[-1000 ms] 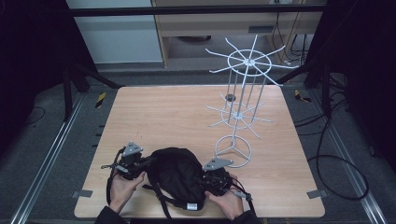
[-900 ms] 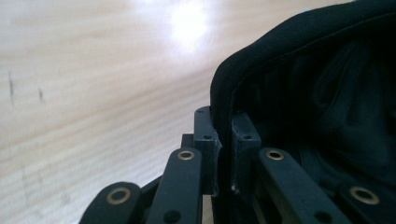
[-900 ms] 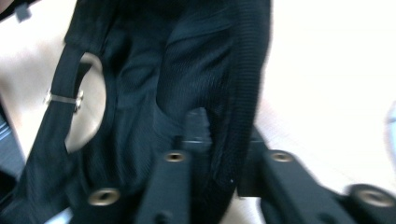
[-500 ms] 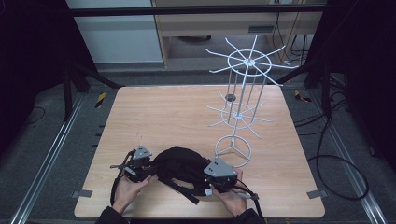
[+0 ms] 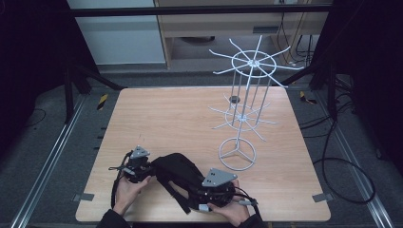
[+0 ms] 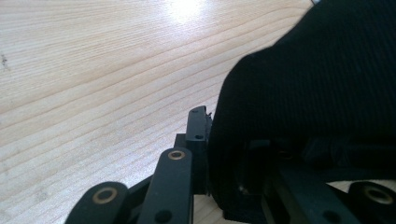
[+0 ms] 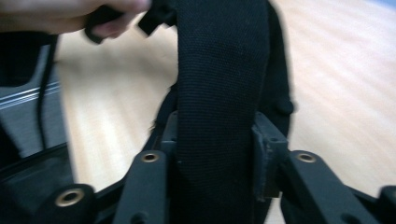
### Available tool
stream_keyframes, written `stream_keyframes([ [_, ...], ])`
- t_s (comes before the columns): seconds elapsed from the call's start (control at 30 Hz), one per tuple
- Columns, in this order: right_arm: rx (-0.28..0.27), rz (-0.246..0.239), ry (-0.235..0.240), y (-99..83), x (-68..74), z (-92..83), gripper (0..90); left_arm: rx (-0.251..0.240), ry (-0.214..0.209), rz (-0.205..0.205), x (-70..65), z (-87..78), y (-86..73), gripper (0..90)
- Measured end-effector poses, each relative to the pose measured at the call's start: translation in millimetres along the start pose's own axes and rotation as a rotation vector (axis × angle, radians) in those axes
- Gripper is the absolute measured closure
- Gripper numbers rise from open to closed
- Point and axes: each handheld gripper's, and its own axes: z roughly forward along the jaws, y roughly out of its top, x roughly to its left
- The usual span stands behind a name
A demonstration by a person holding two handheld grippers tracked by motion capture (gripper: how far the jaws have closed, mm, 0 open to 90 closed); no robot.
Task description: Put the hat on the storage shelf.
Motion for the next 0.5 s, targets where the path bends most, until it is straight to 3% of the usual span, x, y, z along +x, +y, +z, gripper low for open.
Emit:
stream_keyframes([
  [0.17, -0.006, 0.029, 0.06, -3.9, 3.8, 4.5, 58.5, 0.0, 0.007, -0.008, 1.7, 0.9, -0.2, 74.0],
  [0.27, 0.027, 0.005, 0.033, -5.4, 9.3, 10.4, 62.4, 0.002, 0.013, -0.022, 2.0, -3.3, -1.7, 60.3],
  [0.37, 0.034, 0.003, 0.016, -5.1, 11.0, 12.0, 63.6, -0.01, 0.008, -0.013, 2.2, -9.8, -3.4, 53.6],
  [0.43, 0.033, 0.004, -0.013, -4.2, 10.5, 11.5, 64.9, -0.016, 0.011, -0.01, 2.6, -17.5, -6.2, 41.5],
  [0.5, 0.032, 0.015, -0.026, -4.4, 9.0, 10.4, 65.3, -0.023, 0.009, -0.017, 1.8, -32.0, -13.9, 38.7],
])
